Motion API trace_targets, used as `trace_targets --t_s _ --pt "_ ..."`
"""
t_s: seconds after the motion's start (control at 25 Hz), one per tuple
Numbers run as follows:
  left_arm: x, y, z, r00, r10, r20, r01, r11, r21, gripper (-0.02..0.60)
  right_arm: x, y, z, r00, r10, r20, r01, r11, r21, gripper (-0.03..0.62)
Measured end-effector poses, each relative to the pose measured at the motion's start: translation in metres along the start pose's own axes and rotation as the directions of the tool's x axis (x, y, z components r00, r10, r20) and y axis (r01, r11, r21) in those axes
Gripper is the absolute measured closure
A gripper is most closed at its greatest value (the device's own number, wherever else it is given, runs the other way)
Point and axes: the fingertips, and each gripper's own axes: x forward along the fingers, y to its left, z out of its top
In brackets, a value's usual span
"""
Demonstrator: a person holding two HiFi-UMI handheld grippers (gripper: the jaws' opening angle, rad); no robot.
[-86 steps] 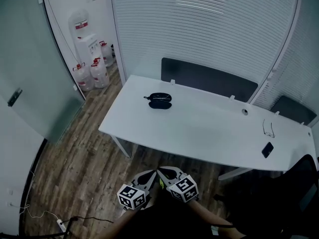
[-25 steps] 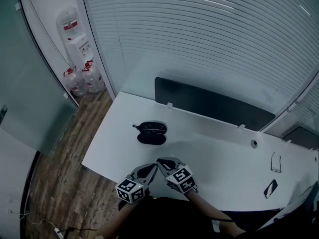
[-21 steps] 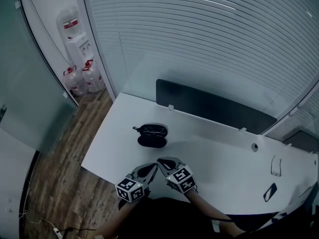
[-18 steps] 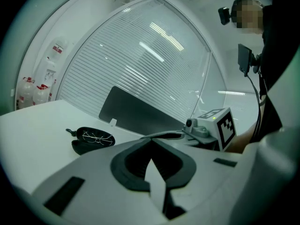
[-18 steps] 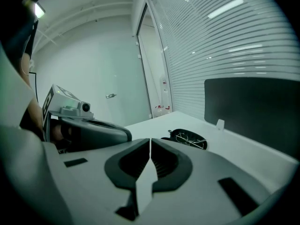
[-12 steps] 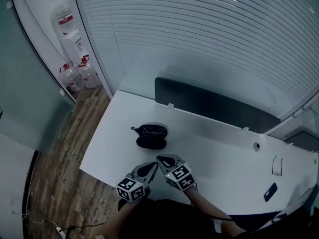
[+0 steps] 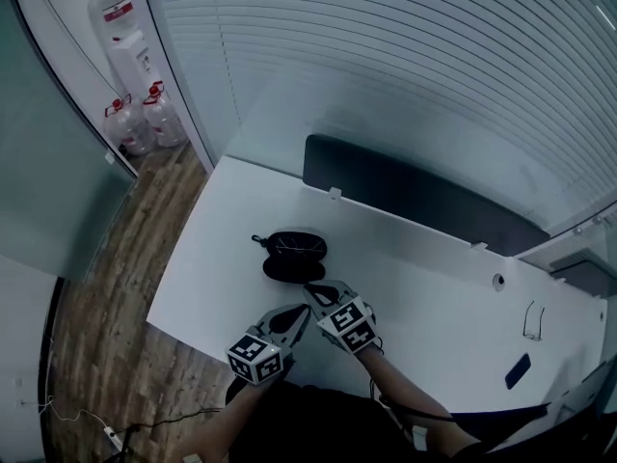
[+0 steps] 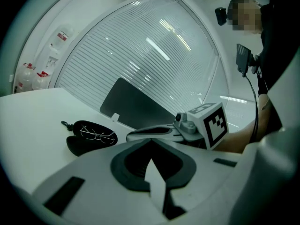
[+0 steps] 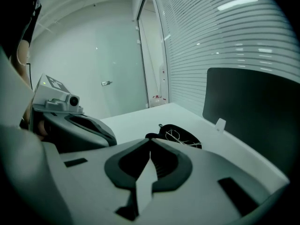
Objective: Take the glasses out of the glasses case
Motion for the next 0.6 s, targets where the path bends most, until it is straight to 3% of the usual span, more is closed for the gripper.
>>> trace_targets --t_s 0.6 --pt "0.018 0.036 0.010 0.998 0.023 0.056 -0.018 0.997 -0.081 0.571 0.032 -0.023 -0.001 0.992 0.010 -0.124 -0.023 0.995 -0.102 0.574"
